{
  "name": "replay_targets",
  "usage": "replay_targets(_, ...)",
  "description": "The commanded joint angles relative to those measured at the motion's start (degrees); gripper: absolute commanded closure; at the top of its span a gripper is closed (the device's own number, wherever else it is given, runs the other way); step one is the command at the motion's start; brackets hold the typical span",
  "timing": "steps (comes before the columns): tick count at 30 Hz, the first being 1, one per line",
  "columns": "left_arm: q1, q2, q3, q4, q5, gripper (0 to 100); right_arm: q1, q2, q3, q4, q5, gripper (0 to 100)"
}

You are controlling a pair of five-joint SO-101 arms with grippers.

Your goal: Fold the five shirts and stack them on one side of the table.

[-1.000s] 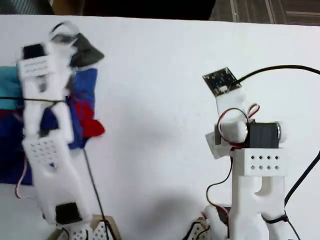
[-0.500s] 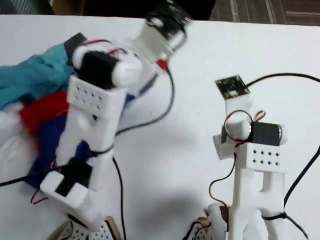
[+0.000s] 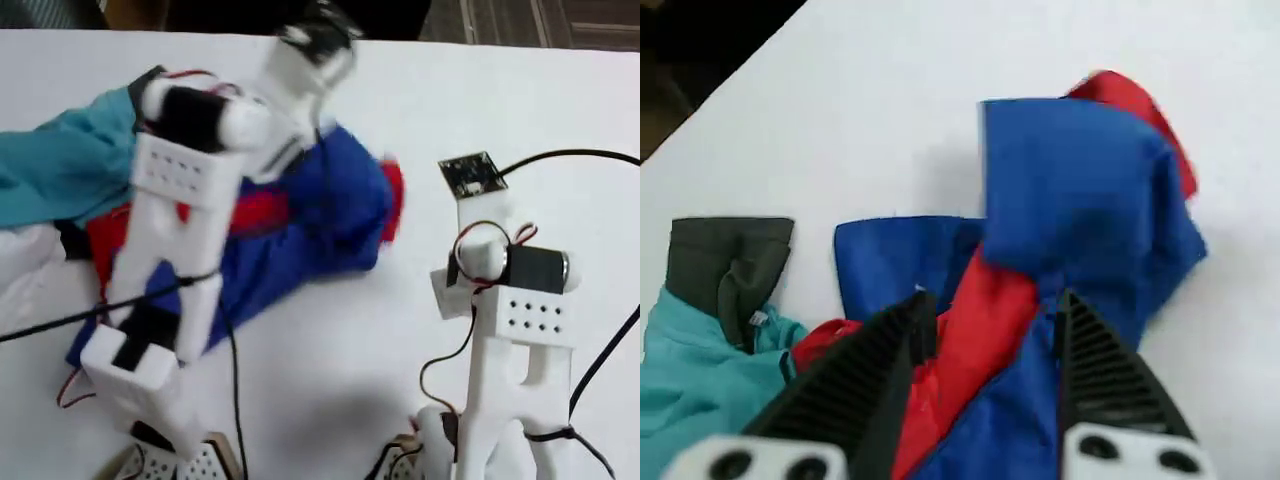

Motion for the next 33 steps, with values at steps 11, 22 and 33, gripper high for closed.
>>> replay_targets(11, -22.07, 15.47, 21.58, -0.18, -7.65, 78, -20.18, 0.13, -0.35, -3.56, -0.09, 76.2)
replay_targets(22, -27.60, 24.70, 22.81, -14.95, -7.38, 78, -25.80, 0.13, -0.09, -3.82, 0.18, 76.2)
replay_targets(33, -27.52, 27.78, 21.93, -16.26, -7.38, 96, -25.71, 0.13, 0.00, -3.82, 0.26, 76.2)
